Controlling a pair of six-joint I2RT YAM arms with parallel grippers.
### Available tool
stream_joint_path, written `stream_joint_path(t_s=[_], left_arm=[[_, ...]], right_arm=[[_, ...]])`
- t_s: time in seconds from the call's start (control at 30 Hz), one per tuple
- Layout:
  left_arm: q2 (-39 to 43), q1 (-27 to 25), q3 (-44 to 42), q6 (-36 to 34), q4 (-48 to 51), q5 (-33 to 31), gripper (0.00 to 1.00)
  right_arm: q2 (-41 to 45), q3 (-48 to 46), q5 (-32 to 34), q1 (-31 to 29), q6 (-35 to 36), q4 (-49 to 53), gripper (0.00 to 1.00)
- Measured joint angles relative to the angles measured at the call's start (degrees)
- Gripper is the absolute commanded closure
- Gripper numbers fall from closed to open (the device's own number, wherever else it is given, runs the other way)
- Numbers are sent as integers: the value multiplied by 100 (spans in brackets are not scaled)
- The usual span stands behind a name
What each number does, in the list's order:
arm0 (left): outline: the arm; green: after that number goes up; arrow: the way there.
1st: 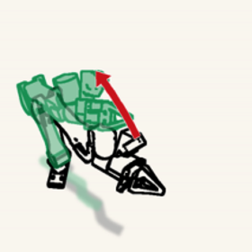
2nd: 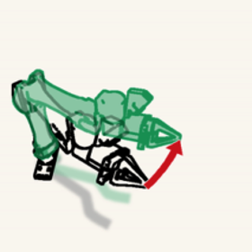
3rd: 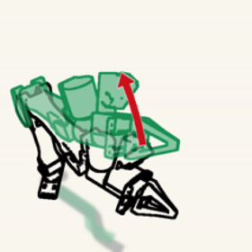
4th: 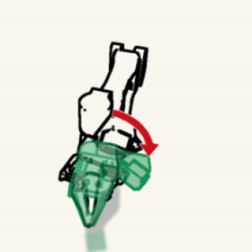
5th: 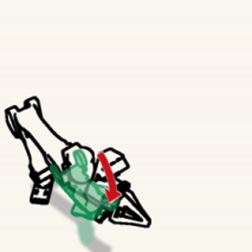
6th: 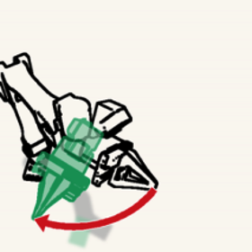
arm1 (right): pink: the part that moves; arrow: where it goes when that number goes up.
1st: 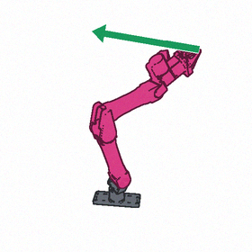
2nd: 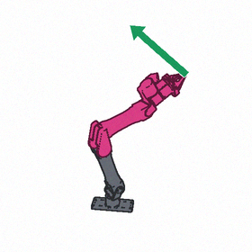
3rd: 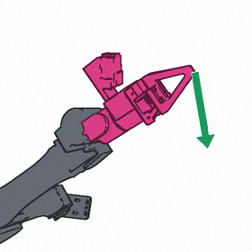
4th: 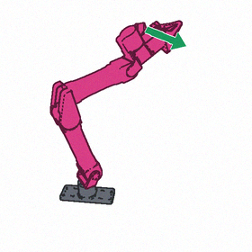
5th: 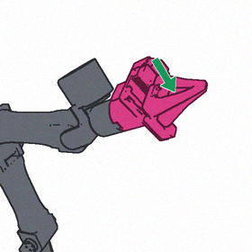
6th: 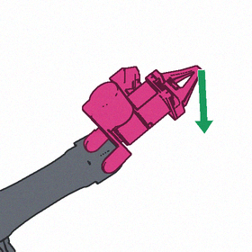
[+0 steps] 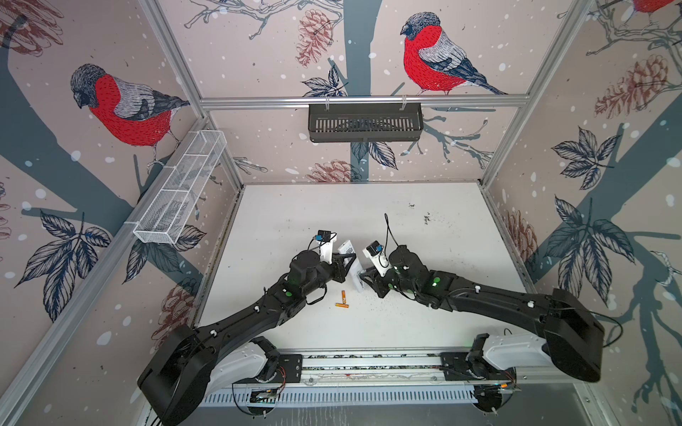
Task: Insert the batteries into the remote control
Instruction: 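Pull the battery cover off the remote with the right gripper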
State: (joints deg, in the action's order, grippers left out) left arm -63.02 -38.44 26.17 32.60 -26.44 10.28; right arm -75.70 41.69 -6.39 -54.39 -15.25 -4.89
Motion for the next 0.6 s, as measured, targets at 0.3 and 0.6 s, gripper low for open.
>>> stream_joint_path(t_s=[0.3, 0.6], left_arm=[[-48, 63, -116, 0, 13, -330, 100], [636, 658, -210, -107, 271, -164, 100]], right_arm=[[205, -105, 46, 234, -205, 52, 81], [-168, 310, 354, 942, -748, 1082, 81]])
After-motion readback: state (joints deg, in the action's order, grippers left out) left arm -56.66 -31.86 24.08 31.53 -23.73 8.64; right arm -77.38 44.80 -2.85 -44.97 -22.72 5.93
